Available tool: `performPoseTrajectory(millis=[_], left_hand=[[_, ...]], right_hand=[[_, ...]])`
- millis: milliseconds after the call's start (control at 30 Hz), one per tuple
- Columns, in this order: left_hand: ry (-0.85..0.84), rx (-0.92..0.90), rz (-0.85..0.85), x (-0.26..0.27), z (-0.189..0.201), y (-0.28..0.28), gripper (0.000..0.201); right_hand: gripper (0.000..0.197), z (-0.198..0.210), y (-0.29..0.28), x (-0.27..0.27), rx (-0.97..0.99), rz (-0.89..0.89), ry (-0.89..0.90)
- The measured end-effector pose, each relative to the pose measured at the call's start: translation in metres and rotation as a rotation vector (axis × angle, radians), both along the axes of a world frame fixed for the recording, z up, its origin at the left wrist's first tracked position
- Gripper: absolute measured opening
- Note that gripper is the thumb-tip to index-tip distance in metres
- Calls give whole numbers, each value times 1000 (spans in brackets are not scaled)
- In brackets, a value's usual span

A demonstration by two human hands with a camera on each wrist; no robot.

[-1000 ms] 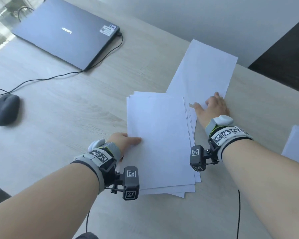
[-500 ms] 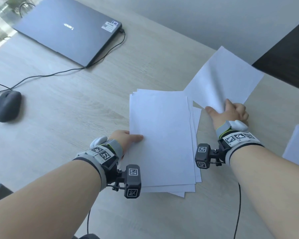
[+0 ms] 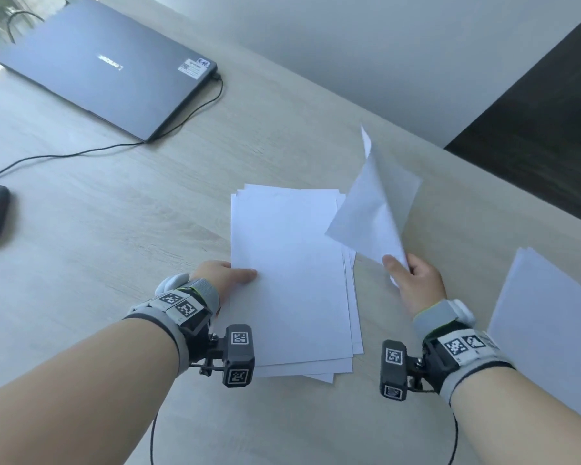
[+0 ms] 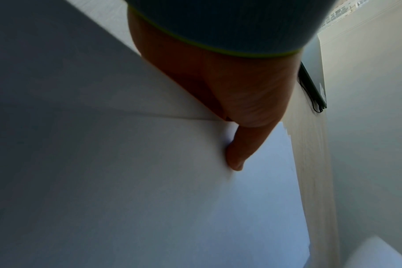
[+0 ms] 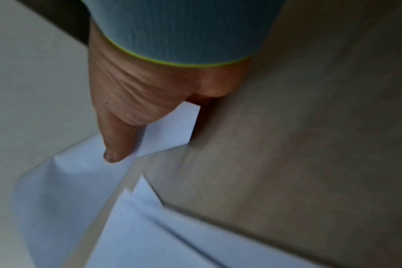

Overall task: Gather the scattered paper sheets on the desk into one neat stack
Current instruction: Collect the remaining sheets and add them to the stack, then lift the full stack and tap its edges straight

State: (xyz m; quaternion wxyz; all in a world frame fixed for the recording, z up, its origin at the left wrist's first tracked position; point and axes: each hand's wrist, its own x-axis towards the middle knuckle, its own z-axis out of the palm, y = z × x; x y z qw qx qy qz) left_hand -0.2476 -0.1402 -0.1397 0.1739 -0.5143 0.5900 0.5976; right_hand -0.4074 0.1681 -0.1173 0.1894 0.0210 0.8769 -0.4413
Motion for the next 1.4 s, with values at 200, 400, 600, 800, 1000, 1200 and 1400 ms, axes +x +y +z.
performPoseTrajectory(millis=[200, 400, 600, 800, 1000, 1200, 1400], left_hand=[[-33, -61, -19, -2, 3, 1, 45], [-157, -191, 37, 1, 12, 5, 87], [-48, -309, -226, 5, 21, 20, 32], [44, -459, -340, 7, 34, 53, 22], [252, -424, -360, -3, 65, 102, 21], [563, -249, -295, -19, 109, 149, 10], [752, -155, -220, -29, 132, 177, 29]], right_hand=[[74, -7, -6, 69, 358, 522, 117], [72, -1, -26, 116, 625, 694, 67], [57, 18, -8, 128, 460, 787, -23], [47, 16, 32, 111, 215, 436, -125], [59, 27, 79, 93, -25, 72, -254], [80, 55, 113, 71, -399, -122, -275], [43, 92, 154, 69, -522, -286, -81]])
